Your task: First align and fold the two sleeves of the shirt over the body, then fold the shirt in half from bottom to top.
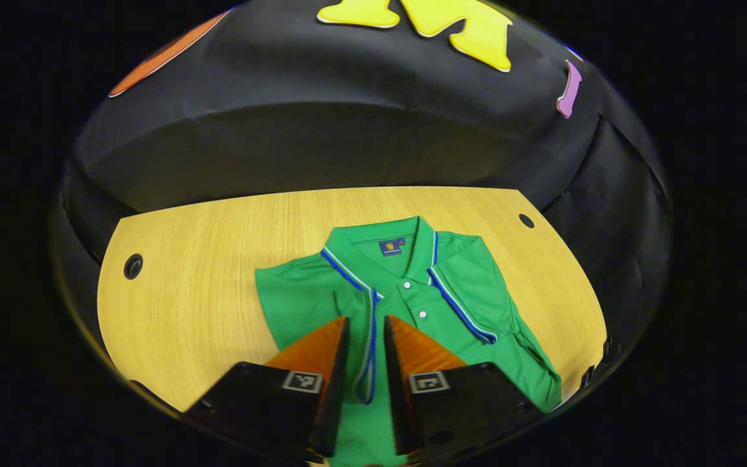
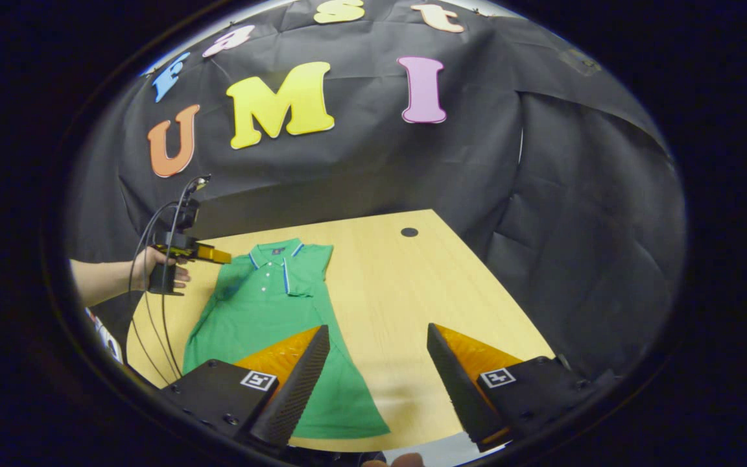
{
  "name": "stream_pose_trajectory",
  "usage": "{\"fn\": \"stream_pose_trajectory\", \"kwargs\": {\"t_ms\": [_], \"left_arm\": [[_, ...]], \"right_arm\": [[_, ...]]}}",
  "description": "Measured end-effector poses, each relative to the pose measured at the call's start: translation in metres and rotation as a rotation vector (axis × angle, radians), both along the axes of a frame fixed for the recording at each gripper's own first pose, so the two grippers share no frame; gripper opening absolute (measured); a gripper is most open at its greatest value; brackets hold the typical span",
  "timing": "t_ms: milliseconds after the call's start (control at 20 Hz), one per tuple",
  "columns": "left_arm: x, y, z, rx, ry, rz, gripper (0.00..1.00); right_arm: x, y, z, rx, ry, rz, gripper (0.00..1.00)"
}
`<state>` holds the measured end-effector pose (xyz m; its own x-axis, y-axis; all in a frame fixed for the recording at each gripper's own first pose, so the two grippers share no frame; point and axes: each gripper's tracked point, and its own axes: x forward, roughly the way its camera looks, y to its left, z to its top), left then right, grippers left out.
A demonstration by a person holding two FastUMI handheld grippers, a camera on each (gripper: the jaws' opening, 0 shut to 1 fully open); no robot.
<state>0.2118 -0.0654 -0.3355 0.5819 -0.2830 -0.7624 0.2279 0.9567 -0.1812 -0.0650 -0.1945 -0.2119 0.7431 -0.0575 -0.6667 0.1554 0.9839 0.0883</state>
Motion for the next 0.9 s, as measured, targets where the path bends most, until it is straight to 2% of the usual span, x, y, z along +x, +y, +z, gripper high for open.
{"fn": "stream_pose_trajectory", "kwargs": {"t_ms": [50,150,200,250,300,450,500,550,800,850,900], "left_arm": [[-0.003,-0.004,-0.001,-0.002,-0.005,0.004,0.56],[-0.012,-0.001,0.01,0.014,-0.026,0.013,0.98],[-0.013,0.001,0.014,0.022,-0.045,0.021,0.99],[-0.018,0.004,0.02,0.02,-0.057,0.03,0.99],[-0.024,0.007,0.027,0.016,-0.063,0.039,0.99],[-0.047,0.019,0.054,-0.005,-0.101,0.072,0.99],[-0.057,0.026,0.064,-0.003,-0.12,0.089,0.99],[-0.068,0.033,0.073,0.003,-0.139,0.103,0.99],[-0.148,0.057,0.097,-0.002,-0.163,0.139,0.99],[-0.166,0.062,0.095,0.008,-0.152,0.14,0.99],[-0.186,0.069,0.093,0.024,-0.142,0.14,0.99]], "right_arm": [[0.0,0.002,-0.002,0.002,0.002,0.009,1.0],[0.003,0.012,-0.002,0.005,-0.004,0.033,0.93],[0.004,0.018,-0.001,0.007,-0.006,0.049,0.98],[0.007,0.024,0.0,0.01,-0.012,0.067,0.98],[0.01,0.029,0.003,0.01,-0.019,0.086,0.93],[0.021,0.046,0.008,0.005,-0.045,0.154,0.93],[0.025,0.052,0.009,0.008,-0.049,0.182,0.98],[0.029,0.058,0.009,0.009,-0.052,0.212,0.95],[0.036,0.079,0.005,0.021,-0.053,0.362,0.93],[0.034,0.082,-0.002,0.042,-0.036,0.382,0.98],[0.032,0.081,-0.009,0.046,-0.019,0.397,0.97]]}}
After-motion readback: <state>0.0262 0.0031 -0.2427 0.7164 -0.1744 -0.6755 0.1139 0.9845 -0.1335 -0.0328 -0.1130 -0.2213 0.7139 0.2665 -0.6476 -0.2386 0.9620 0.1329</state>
